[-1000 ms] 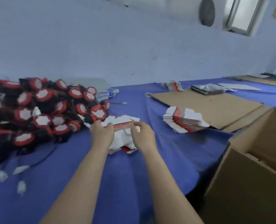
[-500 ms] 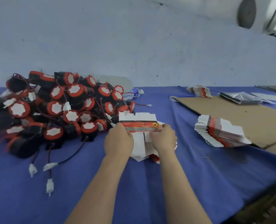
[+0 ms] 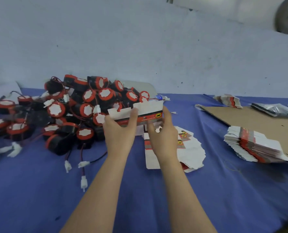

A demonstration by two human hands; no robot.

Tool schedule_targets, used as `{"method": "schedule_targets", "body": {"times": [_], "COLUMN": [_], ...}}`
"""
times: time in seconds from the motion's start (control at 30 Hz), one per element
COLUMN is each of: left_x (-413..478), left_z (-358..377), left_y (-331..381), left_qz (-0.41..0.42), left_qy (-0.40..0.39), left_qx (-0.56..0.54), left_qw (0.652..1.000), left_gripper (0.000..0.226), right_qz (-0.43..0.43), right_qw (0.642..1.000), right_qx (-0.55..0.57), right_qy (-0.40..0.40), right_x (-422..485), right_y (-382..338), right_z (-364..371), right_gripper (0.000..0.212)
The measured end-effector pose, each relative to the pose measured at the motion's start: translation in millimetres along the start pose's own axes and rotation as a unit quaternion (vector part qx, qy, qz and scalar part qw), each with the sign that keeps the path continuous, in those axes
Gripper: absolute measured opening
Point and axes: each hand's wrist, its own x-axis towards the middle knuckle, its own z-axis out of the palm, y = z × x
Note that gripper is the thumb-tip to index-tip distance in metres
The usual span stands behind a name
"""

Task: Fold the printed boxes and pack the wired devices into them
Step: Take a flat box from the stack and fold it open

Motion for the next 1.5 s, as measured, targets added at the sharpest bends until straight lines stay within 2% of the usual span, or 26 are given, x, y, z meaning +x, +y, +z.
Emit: {"method": "schedule_targets", "body": {"times": [0.1, 0.17, 0.23, 0.4, 0.53, 0.57, 0.63, 0.73, 0.77, 0.93, 1.0, 1.13, 1.2, 1.27, 1.33, 1.43, 1.5], "left_x": [6.1, 7.6, 6.1, -5.4, -8.5, -8.7, -10.3, -13.5, -13.9, -14.3, -14.3, -12.4, -11.2, -9.7, -8.7, -8.2, -7.1], "left_z": [-24.4, -39.7, -51.5, -59.8, -57.0, -56.8, -56.8, -54.3, -53.1, -52.1, -51.7, -52.5, -54.9, -57.7, -58.5, -56.4, -55.1], "left_y": [-9.8, -19.3, -29.0, -55.0, -58.7, -59.0, -61.0, -66.5, -67.6, -66.5, -65.6, -64.5, -65.1, -65.0, -65.3, -68.3, -70.1], "left_qz": [-0.006, 0.033, 0.093, 0.168, 0.217, 0.223, 0.241, 0.258, 0.259, 0.275, 0.285, 0.290, 0.283, 0.257, 0.221, 0.186, 0.152], "left_qy": [0.093, 0.134, 0.141, 0.039, 0.019, 0.008, -0.034, -0.095, -0.100, -0.084, -0.071, -0.057, -0.041, -0.018, -0.011, -0.019, -0.030], "left_qx": [-0.003, 0.013, 0.054, 0.176, 0.199, 0.199, 0.203, 0.197, 0.190, 0.158, 0.152, 0.134, 0.116, 0.096, 0.078, 0.074, 0.079], "left_qw": [0.996, 0.990, 0.984, 0.969, 0.956, 0.954, 0.948, 0.941, 0.942, 0.945, 0.944, 0.946, 0.951, 0.962, 0.972, 0.980, 0.985], "left_gripper": [0.052, 0.048, 0.047, 0.088, 0.082, 0.078, 0.069, 0.056, 0.054, 0.054, 0.051, 0.047, 0.042, 0.035, 0.033, 0.034, 0.046], "right_qz": [-0.020, -0.005, 0.033, 0.147, 0.171, 0.185, 0.236, 0.309, 0.318, 0.349, 0.349, 0.348, 0.342, 0.332, 0.314, 0.264, 0.248], "right_qw": [0.997, 0.991, 0.983, 0.962, 0.930, 0.917, 0.879, 0.817, 0.807, 0.763, 0.767, 0.767, 0.780, 0.800, 0.836, 0.889, 0.889], "right_qx": [0.063, 0.123, 0.165, 0.216, 0.285, 0.310, 0.368, 0.449, 0.463, 0.532, 0.526, 0.522, 0.502, 0.472, 0.414, 0.333, 0.341], "right_qy": [-0.028, -0.054, -0.071, -0.083, -0.156, -0.173, -0.191, -0.188, -0.181, -0.113, -0.116, -0.136, -0.153, -0.167, -0.176, -0.168, -0.179], "right_x": [-16.8, -28.7, -38.4, -39.8, -39.9, -40.4, -39.8, -36.2, -35.2, -29.4, -27.6, -27.1, -27.6, -28.4, -26.7, -25.8, -28.7], "right_y": [-9.9, -12.4, -11.1, -3.5, -1.7, -0.8, 1.7, 2.7, 2.7, 11.9, 14.0, 14.6, 14.6, 15.4, 17.1, 17.8, 15.2], "right_z": [34.8, 52.7, 65.7, 68.8, 62.3, 60.9, 59.4, 57.8, 57.5, 57.0, 57.2, 57.7, 57.2, 57.1, 58.4, 63.5, 65.9], "right_gripper": [0.037, 0.030, 0.023, 0.031, 0.019, 0.023, 0.042, 0.082, 0.086, 0.057, 0.057, 0.080, 0.071, 0.047, 0.022, 0.031, 0.034]}}
